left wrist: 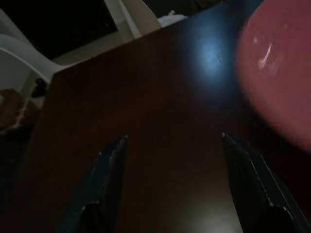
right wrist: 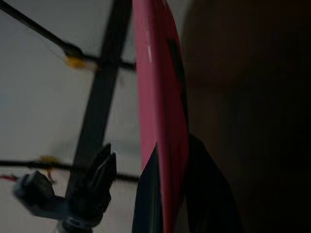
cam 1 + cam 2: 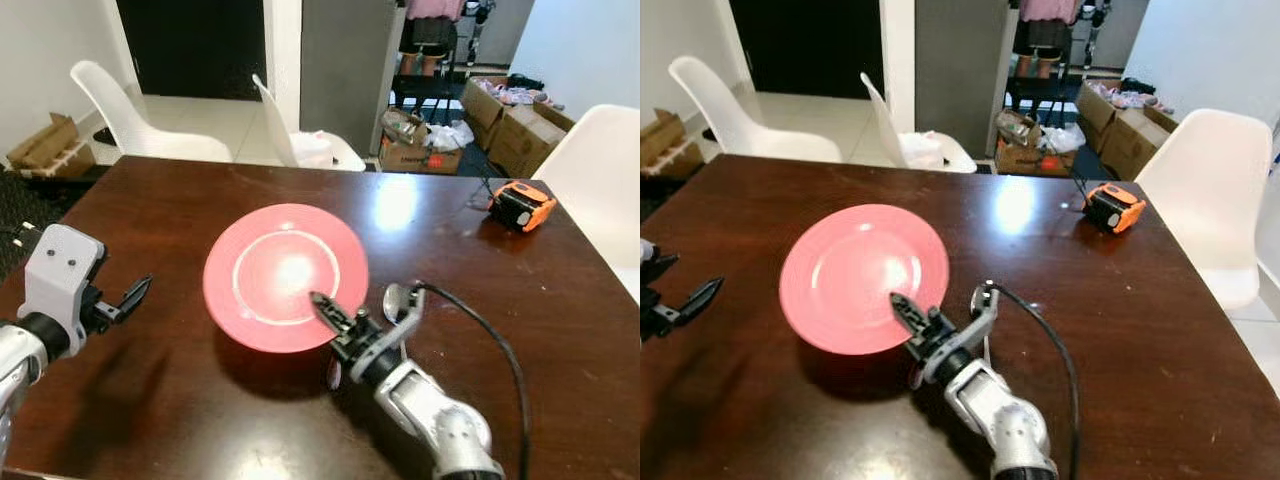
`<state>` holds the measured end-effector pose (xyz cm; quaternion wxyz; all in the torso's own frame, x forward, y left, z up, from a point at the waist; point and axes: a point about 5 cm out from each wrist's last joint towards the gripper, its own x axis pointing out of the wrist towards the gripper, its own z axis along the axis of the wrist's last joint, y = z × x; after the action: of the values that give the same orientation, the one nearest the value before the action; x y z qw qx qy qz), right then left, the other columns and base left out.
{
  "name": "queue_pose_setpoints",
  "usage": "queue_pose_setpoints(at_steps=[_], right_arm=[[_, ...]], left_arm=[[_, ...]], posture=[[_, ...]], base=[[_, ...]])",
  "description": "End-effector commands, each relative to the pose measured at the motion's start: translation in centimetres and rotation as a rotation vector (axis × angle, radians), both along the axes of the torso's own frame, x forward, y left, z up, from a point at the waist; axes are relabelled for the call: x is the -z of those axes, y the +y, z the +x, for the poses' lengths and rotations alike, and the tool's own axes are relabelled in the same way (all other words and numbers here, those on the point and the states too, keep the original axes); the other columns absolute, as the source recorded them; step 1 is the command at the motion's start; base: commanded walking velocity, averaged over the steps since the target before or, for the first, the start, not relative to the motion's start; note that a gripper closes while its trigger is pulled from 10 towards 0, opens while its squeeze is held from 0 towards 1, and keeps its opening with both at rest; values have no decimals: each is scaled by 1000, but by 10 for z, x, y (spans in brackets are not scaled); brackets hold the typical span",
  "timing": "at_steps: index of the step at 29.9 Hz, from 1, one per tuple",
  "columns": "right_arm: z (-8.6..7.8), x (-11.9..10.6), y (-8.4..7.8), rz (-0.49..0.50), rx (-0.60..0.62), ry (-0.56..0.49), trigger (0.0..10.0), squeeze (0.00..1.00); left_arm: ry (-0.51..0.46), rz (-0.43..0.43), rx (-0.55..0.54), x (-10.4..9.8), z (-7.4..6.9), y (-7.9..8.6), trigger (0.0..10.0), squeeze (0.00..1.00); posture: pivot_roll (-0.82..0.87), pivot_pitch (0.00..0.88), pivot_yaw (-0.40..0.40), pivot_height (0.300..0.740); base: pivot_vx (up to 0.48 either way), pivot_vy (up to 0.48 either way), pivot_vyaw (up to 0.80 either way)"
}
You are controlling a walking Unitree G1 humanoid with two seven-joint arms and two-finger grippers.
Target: Setting the table
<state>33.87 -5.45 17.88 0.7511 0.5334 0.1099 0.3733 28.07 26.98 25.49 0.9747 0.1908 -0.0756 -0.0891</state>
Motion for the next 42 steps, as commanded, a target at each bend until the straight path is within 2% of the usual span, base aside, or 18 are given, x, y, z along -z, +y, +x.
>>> queue_pose_setpoints(at_steps=[1,7,15,16,17,18,26,34,35,36,39,42], right_arm=[[-1,4,11,-47,-68,39,10000,0],[-3,15,11,-127,-108,103,10000,0],[-18,22,18,-95,-202,118,10000,0],[-22,24,23,-90,-225,123,10000,388],[-22,24,23,-90,-225,123,10000,388],[-25,23,26,-79,-247,114,10000,1000],[-37,15,31,-56,-306,78,10000,1000],[-34,-4,16,-91,-146,49,10000,1000],[-35,-6,12,-104,-116,53,10000,663],[-38,-7,3,-156,-53,58,10000,0],[-41,-7,0,-166,-42,60,10000,0],[-54,-8,-13,-199,2,68,10000,0]], left_arm=[[16,-17,22,5,-5,-7,10000,0],[21,-20,35,6,-7,-13,10000,0],[34,-37,40,11,-7,-21,10000,0],[36,-39,42,11,-8,-22,10000,0],[36,-39,42,11,-8,-22,10000,0],[37,-40,41,11,-8,-21,10000,0],[42,-41,37,15,-10,-22,10000,0],[45,-47,43,16,-7,-23,10000,0],[45,-48,46,16,-6,-24,10000,0],[45,-50,55,16,-4,-26,10000,0],[45,-50,56,16,-4,-26,10000,0],[46,-53,60,18,-2,-27,10000,0]], posture=[[190,253,15,740],[184,262,-3,740],[179,263,-2,740],[182,261,-3,740],[182,261,-3,740],[183,259,-4,740],[177,252,-6,740],[152,240,0,740],[152,240,0,740],[147,237,1,740],[142,235,0,740],[126,228,1,740]], base=[[0,0,0],[0,0,0],[0,0,0],[0,0,0],[0,0,0],[0,0,0],[0,0,0],[0,0,0],[0,0,0],[0,0,0],[0,0,0],[0,0,0]])
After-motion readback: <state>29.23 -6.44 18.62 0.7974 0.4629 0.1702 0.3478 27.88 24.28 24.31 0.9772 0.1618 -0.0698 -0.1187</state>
